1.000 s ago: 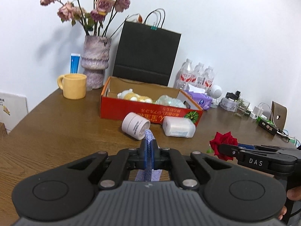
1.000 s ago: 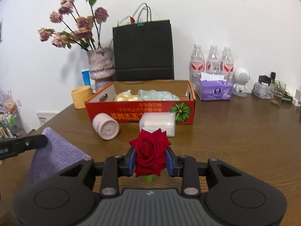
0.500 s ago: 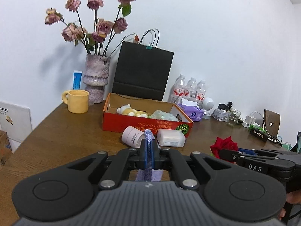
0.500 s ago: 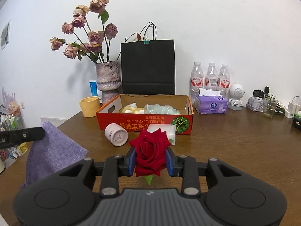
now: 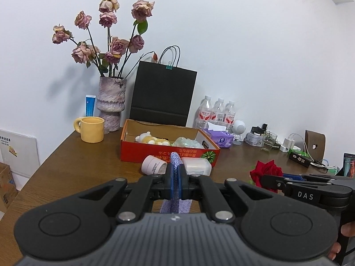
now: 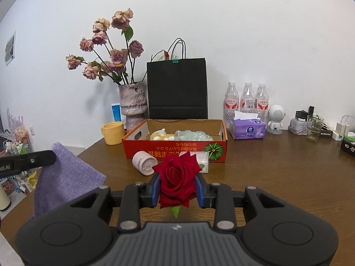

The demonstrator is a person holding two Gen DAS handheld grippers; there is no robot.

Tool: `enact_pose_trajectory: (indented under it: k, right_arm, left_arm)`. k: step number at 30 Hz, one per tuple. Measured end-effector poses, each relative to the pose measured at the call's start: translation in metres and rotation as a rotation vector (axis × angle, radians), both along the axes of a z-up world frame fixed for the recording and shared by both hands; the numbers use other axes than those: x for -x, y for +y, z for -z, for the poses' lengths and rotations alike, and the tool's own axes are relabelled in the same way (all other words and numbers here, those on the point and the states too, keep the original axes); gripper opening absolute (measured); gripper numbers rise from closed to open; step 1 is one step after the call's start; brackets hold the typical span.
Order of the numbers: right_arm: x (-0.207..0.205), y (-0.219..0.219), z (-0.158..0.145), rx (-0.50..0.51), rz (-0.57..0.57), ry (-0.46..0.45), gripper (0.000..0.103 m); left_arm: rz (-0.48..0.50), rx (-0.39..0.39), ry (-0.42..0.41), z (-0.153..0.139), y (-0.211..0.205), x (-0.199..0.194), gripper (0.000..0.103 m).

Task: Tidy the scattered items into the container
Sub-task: 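Lift the pouch with the left gripper while the right gripper lifts the rose, then carry the pouch with the left gripper while the right gripper carries the rose over the box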

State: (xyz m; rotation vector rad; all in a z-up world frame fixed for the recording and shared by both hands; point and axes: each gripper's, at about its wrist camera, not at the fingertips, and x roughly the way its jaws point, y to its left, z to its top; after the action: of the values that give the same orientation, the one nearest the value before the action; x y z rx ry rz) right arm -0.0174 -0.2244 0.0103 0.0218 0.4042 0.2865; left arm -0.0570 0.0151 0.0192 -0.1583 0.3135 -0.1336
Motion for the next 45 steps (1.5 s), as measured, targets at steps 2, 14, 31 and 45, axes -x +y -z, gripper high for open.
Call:
enact_pose_trajectory:
  k: [2, 14, 31, 45]
  right_arm:
    - [0.003, -0.001, -0.002, 0.0, 0.002, -0.001, 0.031]
    - [0.012, 0.002, -0.009, 0.024, 0.008, -0.013, 0.031]
    - [-0.007, -0.003, -0.018, 0.017, 0.019, 0.006, 0.031]
    - [-0.037, -0.003, -0.021, -0.002, 0.017, 0.019, 0.031]
  left_arm:
    - [0.006, 0.001, -0.002, 0.0, -0.001, 0.002, 0.005]
    - [0.036, 0.008, -0.004, -0.004, 0.003, 0.004, 0.005]
    - [0.107, 0.039, 0.027, -0.013, 0.009, -0.02, 0.005]
    - [0.135, 0.045, 0.031, -0.023, 0.013, -0.058, 0.005]
